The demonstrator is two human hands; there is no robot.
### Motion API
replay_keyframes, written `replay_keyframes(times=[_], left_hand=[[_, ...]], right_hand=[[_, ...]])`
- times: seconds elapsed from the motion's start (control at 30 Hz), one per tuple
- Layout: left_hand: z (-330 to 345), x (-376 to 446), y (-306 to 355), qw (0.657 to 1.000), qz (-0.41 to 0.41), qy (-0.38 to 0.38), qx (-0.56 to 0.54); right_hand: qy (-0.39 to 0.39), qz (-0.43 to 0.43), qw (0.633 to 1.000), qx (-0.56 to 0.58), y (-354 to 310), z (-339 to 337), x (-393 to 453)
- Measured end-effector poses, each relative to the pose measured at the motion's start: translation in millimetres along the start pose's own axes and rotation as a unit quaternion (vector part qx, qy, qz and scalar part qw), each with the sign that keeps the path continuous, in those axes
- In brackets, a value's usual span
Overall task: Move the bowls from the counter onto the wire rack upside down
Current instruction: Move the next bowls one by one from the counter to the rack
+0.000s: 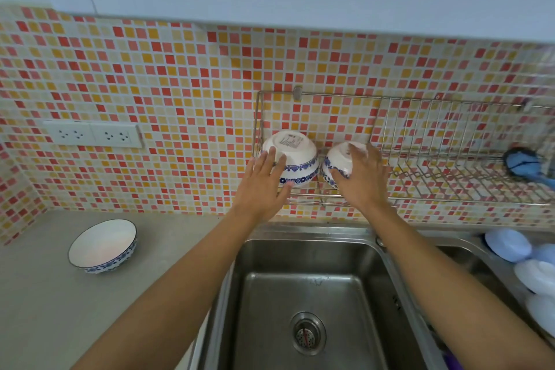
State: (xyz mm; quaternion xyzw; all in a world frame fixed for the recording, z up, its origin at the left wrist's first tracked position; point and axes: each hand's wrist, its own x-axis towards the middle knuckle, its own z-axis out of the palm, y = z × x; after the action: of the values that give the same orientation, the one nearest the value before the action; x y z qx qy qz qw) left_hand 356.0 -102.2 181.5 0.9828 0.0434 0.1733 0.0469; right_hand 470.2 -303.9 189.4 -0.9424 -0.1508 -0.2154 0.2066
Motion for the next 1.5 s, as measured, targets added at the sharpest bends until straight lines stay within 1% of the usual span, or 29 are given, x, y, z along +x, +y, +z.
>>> replay_keyframes(times=[0.1, 0.23, 0.43, 0.5, 0.57, 0.63, 0.67, 0.73, 0.8, 0.9, 0.97, 1.03, 1.07, 1.13, 1.2, 1.23, 1.3, 1.37, 1.43, 1.5], left_hand=[[2.0, 17.8, 2.2, 1.000, 0.000, -0.027, 0.002], [6.9, 22.9, 5.9, 1.000, 0.001, -0.025, -0.016], [8.8, 19.3, 4.5, 1.000, 0.002, -0.021, -0.007], [4.8, 15.9, 6.3, 0.999, 0.000, -0.019, -0.031], [-1.4, 6.3, 6.7, 0.997, -0.005, 0.002, -0.074], [-10.4, -12.5, 0.9, 0.994, -0.011, 0.046, -0.102], [-14.7, -24.6, -6.8, 0.992, -0.020, 0.070, -0.103], [-20.4, -50.9, -32.3, 0.989, -0.062, 0.102, -0.092], [-22.8, -77.2, -69.8, 0.983, -0.124, 0.103, -0.089], [-17.6, -117.5, -132.0, 0.968, -0.213, 0.075, -0.112], [-11.7, -142.3, -171.6, 0.957, -0.264, 0.054, -0.109], [-6.1, -165.3, -209.0, 0.946, -0.310, 0.026, -0.095], [-3.1, -176.6, -228.0, 0.941, -0.327, 0.011, -0.087], [4.1, -198.4, -264.8, 0.931, -0.355, 0.001, -0.084], [14.0, -219.0, -297.9, 0.916, -0.383, 0.016, -0.119], [19.3, -228.6, -312.2, 0.902, -0.403, 0.023, -0.151], [29.2, -245.8, -338.4, 0.866, -0.451, 0.025, -0.216], [35.8, -256.7, -362.3, 0.841, -0.480, 0.011, -0.249], [42.4, -259.8, -383.7, 0.833, -0.486, -0.014, -0.264], [51.0, -255.2, -401.0, 0.829, -0.487, -0.041, -0.274]], right_hand=[[-0.021, 0.065, 0.997, 0.018, 0.9, 2.7, -1.5], [-0.052, 0.117, 0.992, 0.021, 0.8, 9.0, -1.8], [-0.067, 0.114, 0.991, 0.011, 1.1, 9.4, -2.3], [-0.068, 0.113, 0.991, 0.005, 1.0, 8.2, -4.0], [-0.066, 0.107, 0.992, -0.003, 1.7, 8.3, -3.5], [-0.054, 0.095, 0.994, -0.011, 0.2, 6.7, -3.0], [-0.040, 0.082, 0.996, -0.008, -2.3, 5.8, -4.0], [-0.002, 0.030, 0.999, 0.021, -14.0, 5.3, -10.8], [0.034, -0.051, 0.995, 0.078, -39.8, 8.9, -28.8], [0.085, -0.186, 0.962, 0.180, -101.8, 20.9, -78.6], [0.082, -0.262, 0.934, 0.230, -148.3, 37.1, -112.3], [0.041, -0.318, 0.915, 0.245, -192.9, 63.2, -140.0], [0.010, -0.330, 0.911, 0.248, -213.8, 78.7, -151.6], [-0.081, -0.307, 0.915, 0.248, -251.9, 109.4, -171.5], [-0.192, -0.250, 0.917, 0.244, -284.0, 140.9, -184.6], [-0.238, -0.220, 0.914, 0.243, -298.9, 156.7, -188.5], [-0.317, -0.148, 0.901, 0.257, -328.0, 187.1, -190.8], [-0.395, -0.053, 0.877, 0.268, -355.6, 215.9, -186.7], [-0.446, 0.038, 0.855, 0.262, -377.2, 242.1, -181.6], [-0.468, 0.104, 0.834, 0.272, -390.0, 269.5, -180.4]])
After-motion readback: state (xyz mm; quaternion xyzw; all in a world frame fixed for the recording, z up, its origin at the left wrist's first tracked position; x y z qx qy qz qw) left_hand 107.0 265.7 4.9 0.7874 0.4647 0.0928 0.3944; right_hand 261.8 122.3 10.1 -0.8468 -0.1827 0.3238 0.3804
